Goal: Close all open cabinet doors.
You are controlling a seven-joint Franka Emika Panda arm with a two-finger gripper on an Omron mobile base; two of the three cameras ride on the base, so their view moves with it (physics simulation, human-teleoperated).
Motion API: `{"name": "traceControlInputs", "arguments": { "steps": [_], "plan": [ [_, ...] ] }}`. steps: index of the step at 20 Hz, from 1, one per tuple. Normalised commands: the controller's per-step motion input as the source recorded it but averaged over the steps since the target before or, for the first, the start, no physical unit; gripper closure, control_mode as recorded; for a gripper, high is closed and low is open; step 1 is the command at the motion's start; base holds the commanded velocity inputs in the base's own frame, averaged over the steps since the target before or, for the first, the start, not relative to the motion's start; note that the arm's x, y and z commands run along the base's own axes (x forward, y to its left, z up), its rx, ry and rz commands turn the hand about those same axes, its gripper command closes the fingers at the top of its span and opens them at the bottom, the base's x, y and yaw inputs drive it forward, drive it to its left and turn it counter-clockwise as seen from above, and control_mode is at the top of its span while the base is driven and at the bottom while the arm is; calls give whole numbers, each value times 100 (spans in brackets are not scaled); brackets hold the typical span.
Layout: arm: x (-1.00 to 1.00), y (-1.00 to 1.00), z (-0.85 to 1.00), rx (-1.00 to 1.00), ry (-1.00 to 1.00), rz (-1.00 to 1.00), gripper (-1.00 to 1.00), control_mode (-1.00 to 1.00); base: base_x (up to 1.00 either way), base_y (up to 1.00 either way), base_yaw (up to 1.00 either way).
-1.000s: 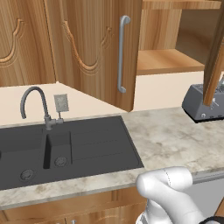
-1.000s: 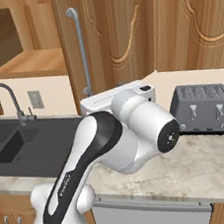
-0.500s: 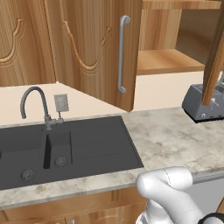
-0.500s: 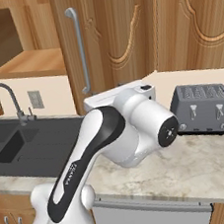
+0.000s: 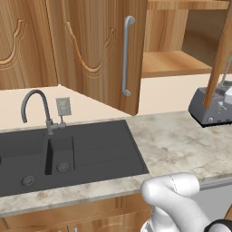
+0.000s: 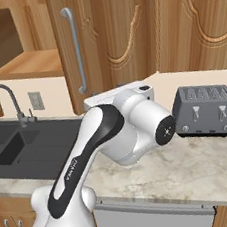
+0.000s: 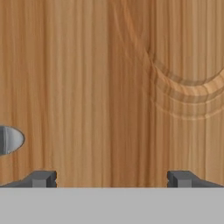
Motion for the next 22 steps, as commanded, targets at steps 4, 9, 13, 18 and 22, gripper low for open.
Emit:
{"name": "traceControlInputs", "arguments": {
  "steps": [4, 9, 13, 18, 22],
  "plan": [
    [22, 12, 0, 0, 0, 0, -100, -100, 0, 0, 0],
    [23, 16, 0, 0, 0, -3, -100, -100, 0, 0, 0],
    [20, 21, 0, 0, 0, -7, -100, -100, 0, 0, 0],
    [15, 18, 0, 1, 0, -13, -100, -100, 0, 0, 0],
    [18, 16, 0, 1, 0, -14, -100, -100, 0, 0, 0]
  ]
}}
